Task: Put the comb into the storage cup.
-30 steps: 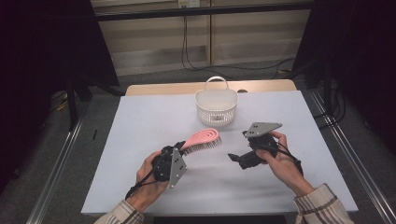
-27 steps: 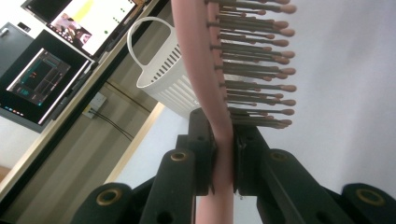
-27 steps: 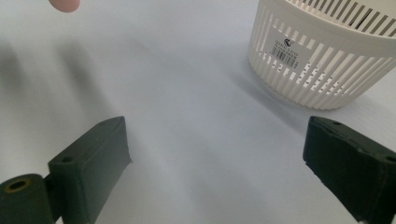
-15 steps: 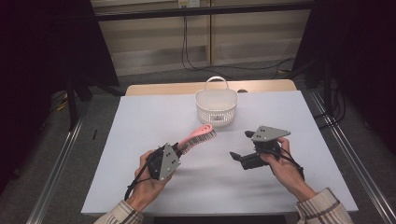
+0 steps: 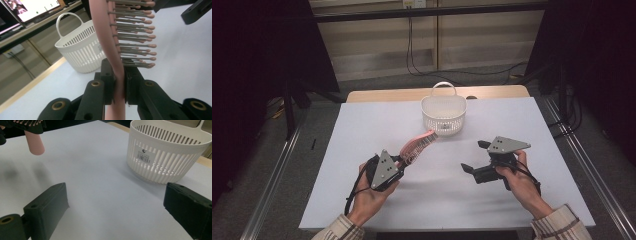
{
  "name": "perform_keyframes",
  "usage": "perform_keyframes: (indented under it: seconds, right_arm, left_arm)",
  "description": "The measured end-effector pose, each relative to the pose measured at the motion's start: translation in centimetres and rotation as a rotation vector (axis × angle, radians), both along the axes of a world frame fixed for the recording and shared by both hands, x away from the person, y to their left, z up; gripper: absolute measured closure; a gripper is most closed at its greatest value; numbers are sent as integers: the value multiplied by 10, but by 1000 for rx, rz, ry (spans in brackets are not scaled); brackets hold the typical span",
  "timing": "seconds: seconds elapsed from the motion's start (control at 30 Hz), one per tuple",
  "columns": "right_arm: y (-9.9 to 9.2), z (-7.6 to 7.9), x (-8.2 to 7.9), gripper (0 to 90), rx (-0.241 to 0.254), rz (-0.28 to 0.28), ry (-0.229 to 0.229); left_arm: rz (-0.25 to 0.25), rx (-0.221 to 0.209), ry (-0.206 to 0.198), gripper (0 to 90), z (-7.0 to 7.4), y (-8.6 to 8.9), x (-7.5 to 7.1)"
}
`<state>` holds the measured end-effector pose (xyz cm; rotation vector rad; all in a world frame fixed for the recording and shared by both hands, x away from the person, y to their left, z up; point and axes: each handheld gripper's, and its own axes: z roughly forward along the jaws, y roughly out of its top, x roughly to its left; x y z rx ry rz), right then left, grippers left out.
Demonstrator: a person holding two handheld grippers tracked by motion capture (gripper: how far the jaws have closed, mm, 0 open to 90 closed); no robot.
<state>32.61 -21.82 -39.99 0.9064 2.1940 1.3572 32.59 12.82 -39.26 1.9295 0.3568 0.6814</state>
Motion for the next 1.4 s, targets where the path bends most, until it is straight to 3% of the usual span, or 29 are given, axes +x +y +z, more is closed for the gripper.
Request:
perform_keyframes:
  seconds: [0.27, 0.43, 0.73, 0.83, 0.97, 1.17, 1.3, 1.4]
  right_arm:
    - [1, 1, -1, 46, 25, 22, 2]
    - [2, 1, -1, 43, 33, 22, -6]
    - [3, 3, -2, 52, 58, 27, -17]
    - [4, 4, -2, 47, 39, 27, -28]
    - [4, 5, -2, 48, 51, 24, -31]
    - [4, 9, -3, 51, 104, 44, -57]
    - [5, 12, -3, 55, 125, 51, -71]
    - [7, 14, -5, 56, 136, 59, -85]
  left_arm:
    - [-43, -116, 89, 807, -1, 3, 5]
    - [-72, -148, 129, 807, -1, 4, 7]
    - [-123, -253, 209, 807, -3, 7, 11]
    - [-136, -263, 226, 807, -4, 7, 13]
    - [-154, -302, 257, 807, -7, 6, 14]
    - [-186, -339, 274, 806, -8, 3, 16]
    - [-195, -348, 276, 806, -7, 0, 15]
    - [-213, -331, 271, 806, -9, -2, 15]
